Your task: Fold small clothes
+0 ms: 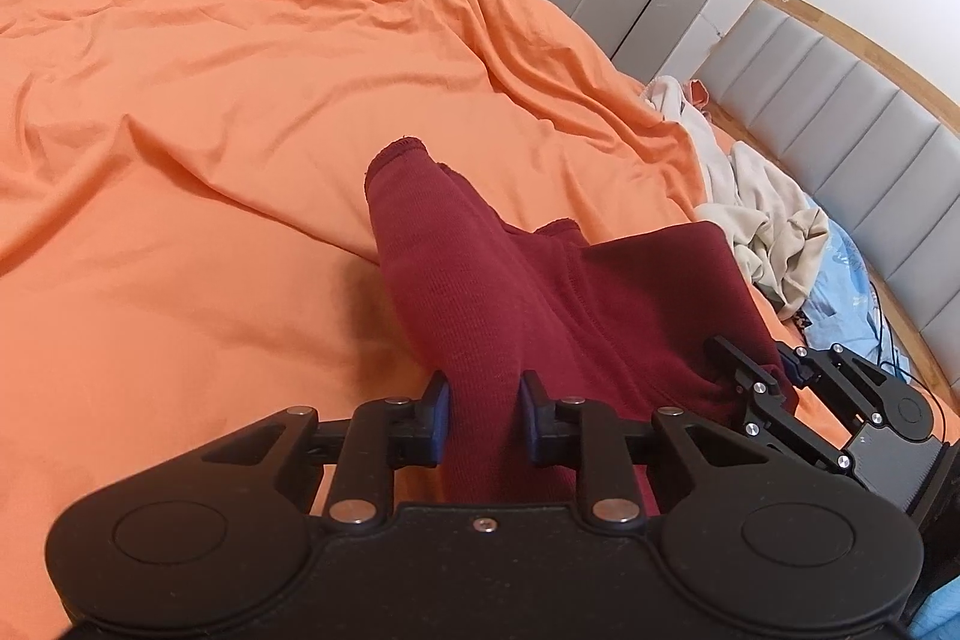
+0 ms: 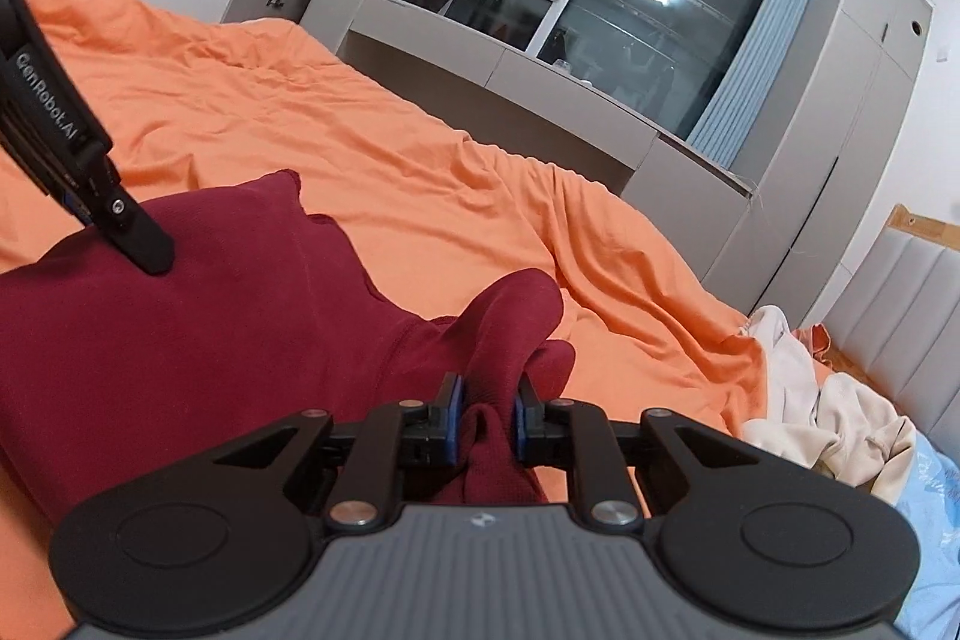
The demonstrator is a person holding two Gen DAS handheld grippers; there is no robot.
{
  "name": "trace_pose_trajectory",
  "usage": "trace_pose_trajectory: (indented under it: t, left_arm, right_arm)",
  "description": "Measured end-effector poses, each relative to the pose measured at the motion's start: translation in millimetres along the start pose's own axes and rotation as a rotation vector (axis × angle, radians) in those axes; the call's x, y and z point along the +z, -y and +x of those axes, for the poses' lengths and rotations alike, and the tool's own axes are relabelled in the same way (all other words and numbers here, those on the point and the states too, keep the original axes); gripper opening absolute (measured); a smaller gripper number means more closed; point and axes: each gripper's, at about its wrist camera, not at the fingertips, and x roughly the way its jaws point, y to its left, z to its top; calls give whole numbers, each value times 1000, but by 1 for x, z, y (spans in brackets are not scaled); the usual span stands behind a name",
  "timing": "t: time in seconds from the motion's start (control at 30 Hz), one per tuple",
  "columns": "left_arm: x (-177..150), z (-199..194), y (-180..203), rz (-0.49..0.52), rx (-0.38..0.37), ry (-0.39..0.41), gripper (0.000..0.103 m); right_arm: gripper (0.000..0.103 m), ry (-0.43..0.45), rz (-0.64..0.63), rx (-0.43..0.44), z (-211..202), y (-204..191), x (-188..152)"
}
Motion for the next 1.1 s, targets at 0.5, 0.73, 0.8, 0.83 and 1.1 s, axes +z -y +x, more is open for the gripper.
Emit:
trace_pose_trajectory:
  t: [0.5, 0.73, 0.8, 0.83, 1.1]
  left_arm:
    - [9, -31, 0, 28, 24, 76, 24]
    - [4, -22, -14, -12, 45, 30, 24]
    - [3, -19, -15, -13, 46, 21, 24]
    - [3, -18, -15, -7, 51, 17, 24]
    - [-3, -6, -16, 16, 87, -13, 24]
  right_arm:
    - [16, 54, 84, 41, 3, -2, 21]
    - [17, -218, 371, 111, 28, 41, -4]
    - [17, -268, 455, 134, 33, 55, -11]
    - [19, -291, 485, 144, 36, 60, -14]
    - [53, -343, 575, 129, 42, 80, -32]
